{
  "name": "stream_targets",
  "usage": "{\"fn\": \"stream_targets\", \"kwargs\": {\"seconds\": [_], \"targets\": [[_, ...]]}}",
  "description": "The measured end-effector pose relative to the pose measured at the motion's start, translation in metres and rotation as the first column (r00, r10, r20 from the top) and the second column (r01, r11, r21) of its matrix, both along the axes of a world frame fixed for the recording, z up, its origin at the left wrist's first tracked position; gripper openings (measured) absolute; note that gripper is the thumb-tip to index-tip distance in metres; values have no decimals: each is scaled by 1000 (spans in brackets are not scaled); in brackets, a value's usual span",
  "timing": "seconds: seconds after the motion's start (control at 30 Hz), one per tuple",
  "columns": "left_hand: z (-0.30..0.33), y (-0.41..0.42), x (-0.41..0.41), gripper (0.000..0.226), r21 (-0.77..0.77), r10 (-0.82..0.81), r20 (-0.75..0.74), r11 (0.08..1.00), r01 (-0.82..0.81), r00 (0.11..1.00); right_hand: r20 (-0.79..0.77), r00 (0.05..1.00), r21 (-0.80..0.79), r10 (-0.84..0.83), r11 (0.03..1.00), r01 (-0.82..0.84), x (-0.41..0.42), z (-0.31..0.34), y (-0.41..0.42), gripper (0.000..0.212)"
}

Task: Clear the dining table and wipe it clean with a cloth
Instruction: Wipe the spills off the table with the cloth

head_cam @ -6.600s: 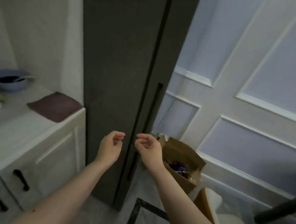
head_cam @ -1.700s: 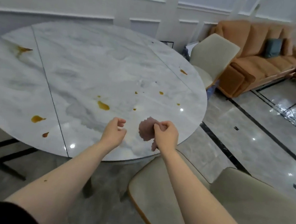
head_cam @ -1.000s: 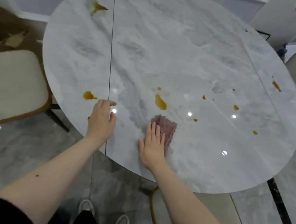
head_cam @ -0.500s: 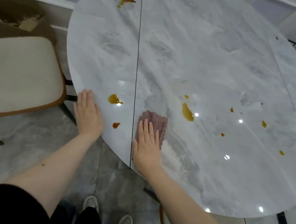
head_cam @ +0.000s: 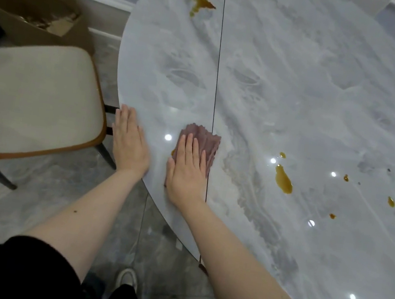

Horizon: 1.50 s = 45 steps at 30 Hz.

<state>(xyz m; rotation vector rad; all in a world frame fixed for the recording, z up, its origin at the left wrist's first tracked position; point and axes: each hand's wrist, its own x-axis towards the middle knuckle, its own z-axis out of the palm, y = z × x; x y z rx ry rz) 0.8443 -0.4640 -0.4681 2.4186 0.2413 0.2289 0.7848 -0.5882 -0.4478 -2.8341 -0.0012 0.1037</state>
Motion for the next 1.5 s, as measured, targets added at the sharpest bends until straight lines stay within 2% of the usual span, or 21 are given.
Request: {"fn": "stream_targets", "kwargs": {"seconds": [0.07,0.2,0.33,0.53,0.7,0.8,0.9,0.97,1.03,1.1,1.17,1.23,1.33,1.5], "targets": [[0,1,-1,47,-37,6,-4,999,-6,1000,0,1000,7,22,1000,-22,23,1,4,66],[0,-1,-1,48,-70,4,0,998,-4,1000,-26,992,1,121,993,-121,62,4,1,55],[-1,0,-2,48,-83,7,9,997,-7,1000,-45,978,-3,204,979,-204,71,6,-5,54],[4,-2,-5,49,-123,14,13,992,-12,1000,-36,911,20,412,911,-411,32,10,-29,51],[6,-2,-12,50,-90,16,-16,996,-18,1000,14,872,190,489,855,-482,-19,6,-53,52],[10,-7,-24,50,-74,-3,-36,997,1,999,96,894,300,438,844,-445,-48,6,-63,54],[17,-15,-36,50,-69,-14,-39,998,12,999,132,956,496,264,817,-294,-61,20,-66,43],[21,-19,-40,49,-76,-5,-34,997,3,999,31,996,668,83,739,-83,-57,40,-70,44],[26,-22,-41,48,-82,6,-23,997,-8,1000,-18,999,723,-40,690,40,-50,57,-75,41],[30,-25,-40,48,-79,17,-9,997,-18,1000,64,997,567,-47,824,3,-47,64,-77,37],[33,-28,-40,47,-80,28,-3,996,-28,1000,144,989,281,44,956,-84,-50,56,-80,45],[33,-29,-39,47,-82,23,-5,996,-24,1000,74,984,81,161,983,-167,-57,39,-85,62],[27,-29,-35,47,-72,-3,-1,997,2,1000,-88,971,21,220,975,-219,-62,14,-84,73],[13,-17,-23,47,38,-53,-45,998,55,998,-106,958,12,265,964,-265,-43,11,-53,58]]}}
